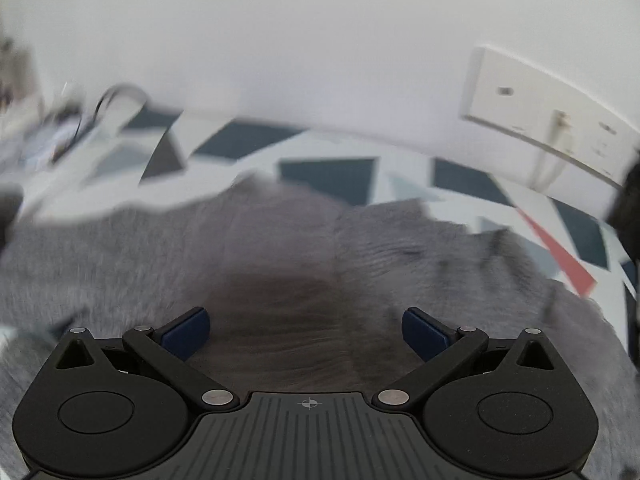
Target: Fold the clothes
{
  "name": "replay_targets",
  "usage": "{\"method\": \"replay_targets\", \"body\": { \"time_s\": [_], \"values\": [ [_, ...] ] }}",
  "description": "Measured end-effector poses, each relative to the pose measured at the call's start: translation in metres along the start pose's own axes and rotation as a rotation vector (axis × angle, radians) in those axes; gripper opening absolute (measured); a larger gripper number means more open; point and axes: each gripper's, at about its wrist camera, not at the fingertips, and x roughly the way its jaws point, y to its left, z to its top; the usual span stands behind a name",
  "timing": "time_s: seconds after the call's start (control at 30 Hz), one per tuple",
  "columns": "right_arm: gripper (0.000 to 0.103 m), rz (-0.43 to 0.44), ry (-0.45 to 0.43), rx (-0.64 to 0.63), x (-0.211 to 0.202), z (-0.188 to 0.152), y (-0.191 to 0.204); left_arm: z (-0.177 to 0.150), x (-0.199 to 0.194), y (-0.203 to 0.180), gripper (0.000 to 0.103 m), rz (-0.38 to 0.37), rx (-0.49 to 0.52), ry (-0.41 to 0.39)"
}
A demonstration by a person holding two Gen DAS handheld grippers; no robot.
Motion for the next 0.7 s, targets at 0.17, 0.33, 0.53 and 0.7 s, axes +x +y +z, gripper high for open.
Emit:
{"method": "replay_targets", "body": {
  "time_s": [0.17, 0.33, 0.53, 0.7],
  "values": [
    [0.102, -0.126, 0.0, 0.177, -0.022, -0.011, -0.058, 0.0, 0.001, 0.0, 0.005, -0.001, 0.003, 0.005],
    [0.102, -0.15, 0.068, 0.131, -0.016, -0.034, -0.061, -0.001, 0.0, -0.002, 0.005, 0.002, 0.01, 0.011],
    [0.102, -0.062, 0.061, -0.01, -0.02, -0.045, -0.027, -0.001, -0.001, -0.003, 0.005, 0.012, 0.009, 0.007],
    [0.102, -0.091, 0.0, 0.065, -0.041, -0.038, -0.047, 0.0, -0.002, -0.002, 0.005, 0.018, 0.004, 0.004]
  ]
}}
